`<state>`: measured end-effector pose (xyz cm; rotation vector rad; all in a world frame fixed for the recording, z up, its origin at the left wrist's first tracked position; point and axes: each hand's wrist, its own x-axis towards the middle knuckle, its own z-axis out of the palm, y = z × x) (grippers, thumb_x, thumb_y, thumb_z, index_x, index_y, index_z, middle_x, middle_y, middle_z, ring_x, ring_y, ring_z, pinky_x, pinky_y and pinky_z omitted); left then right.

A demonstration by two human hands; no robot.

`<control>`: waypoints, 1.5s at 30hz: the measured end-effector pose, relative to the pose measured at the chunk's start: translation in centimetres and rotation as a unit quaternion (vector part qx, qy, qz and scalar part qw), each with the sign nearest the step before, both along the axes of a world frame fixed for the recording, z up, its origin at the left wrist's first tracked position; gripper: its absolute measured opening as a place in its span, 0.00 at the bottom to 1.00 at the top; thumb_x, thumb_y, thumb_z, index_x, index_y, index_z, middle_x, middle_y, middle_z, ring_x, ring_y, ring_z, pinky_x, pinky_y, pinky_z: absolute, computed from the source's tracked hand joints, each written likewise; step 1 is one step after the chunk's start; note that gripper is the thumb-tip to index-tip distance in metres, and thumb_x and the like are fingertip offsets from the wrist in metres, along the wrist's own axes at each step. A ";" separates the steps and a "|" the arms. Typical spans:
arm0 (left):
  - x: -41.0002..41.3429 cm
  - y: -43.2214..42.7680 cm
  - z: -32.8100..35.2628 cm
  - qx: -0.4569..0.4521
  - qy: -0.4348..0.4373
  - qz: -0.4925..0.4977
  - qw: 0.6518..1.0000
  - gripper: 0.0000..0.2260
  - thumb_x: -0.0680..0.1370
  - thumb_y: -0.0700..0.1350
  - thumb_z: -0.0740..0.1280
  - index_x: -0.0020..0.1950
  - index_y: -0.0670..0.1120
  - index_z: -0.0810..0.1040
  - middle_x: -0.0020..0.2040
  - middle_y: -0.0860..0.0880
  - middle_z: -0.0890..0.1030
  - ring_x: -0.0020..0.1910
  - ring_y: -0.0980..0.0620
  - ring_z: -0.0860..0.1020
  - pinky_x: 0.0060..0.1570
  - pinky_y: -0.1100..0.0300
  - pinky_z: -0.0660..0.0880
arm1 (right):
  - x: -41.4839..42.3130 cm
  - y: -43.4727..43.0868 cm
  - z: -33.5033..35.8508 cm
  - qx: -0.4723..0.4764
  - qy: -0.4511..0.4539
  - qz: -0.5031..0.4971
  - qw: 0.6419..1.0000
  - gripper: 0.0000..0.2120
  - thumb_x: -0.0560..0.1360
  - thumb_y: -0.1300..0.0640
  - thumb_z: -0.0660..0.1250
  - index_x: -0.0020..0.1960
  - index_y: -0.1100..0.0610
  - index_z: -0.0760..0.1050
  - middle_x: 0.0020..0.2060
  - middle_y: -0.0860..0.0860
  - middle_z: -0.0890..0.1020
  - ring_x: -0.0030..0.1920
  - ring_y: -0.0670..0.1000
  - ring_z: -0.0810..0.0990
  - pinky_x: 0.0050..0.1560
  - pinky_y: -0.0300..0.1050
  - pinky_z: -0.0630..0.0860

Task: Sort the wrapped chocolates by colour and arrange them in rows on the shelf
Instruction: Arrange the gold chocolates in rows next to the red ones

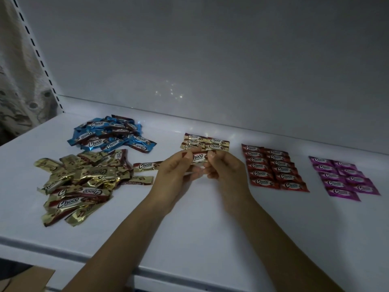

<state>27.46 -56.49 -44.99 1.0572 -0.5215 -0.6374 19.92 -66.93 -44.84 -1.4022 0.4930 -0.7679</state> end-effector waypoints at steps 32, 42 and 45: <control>-0.4 0.8 -1.3 0.239 -0.416 0.177 0.859 0.17 0.76 0.52 0.59 0.60 0.48 0.80 0.56 0.52 0.80 0.57 0.52 0.75 0.54 0.59 0.70 | -0.1 -1.9 -1.8 -0.550 0.403 -0.019 0.731 0.24 0.82 0.45 0.48 0.72 0.57 0.65 0.72 0.52 0.67 0.72 0.51 0.64 0.71 0.48 0.58; 0.0 0.3 -2.1 0.334 -0.491 0.172 0.786 0.30 0.73 0.61 0.53 0.66 0.46 0.77 0.65 0.46 0.78 0.68 0.43 0.71 0.65 0.47 0.66 | 0.4 -1.9 -1.8 -0.522 0.449 0.002 0.725 0.27 0.82 0.43 0.45 0.77 0.54 0.54 0.77 0.51 0.54 0.77 0.52 0.49 0.74 0.58 0.46; 0.0 0.3 -2.3 0.323 -0.494 0.175 0.788 0.31 0.72 0.62 0.52 0.65 0.45 0.78 0.63 0.46 0.79 0.66 0.43 0.73 0.63 0.49 0.67 | 0.4 -2.0 -2.0 -0.516 0.445 0.007 0.732 0.26 0.82 0.43 0.45 0.77 0.53 0.54 0.77 0.51 0.52 0.77 0.51 0.48 0.74 0.59 0.45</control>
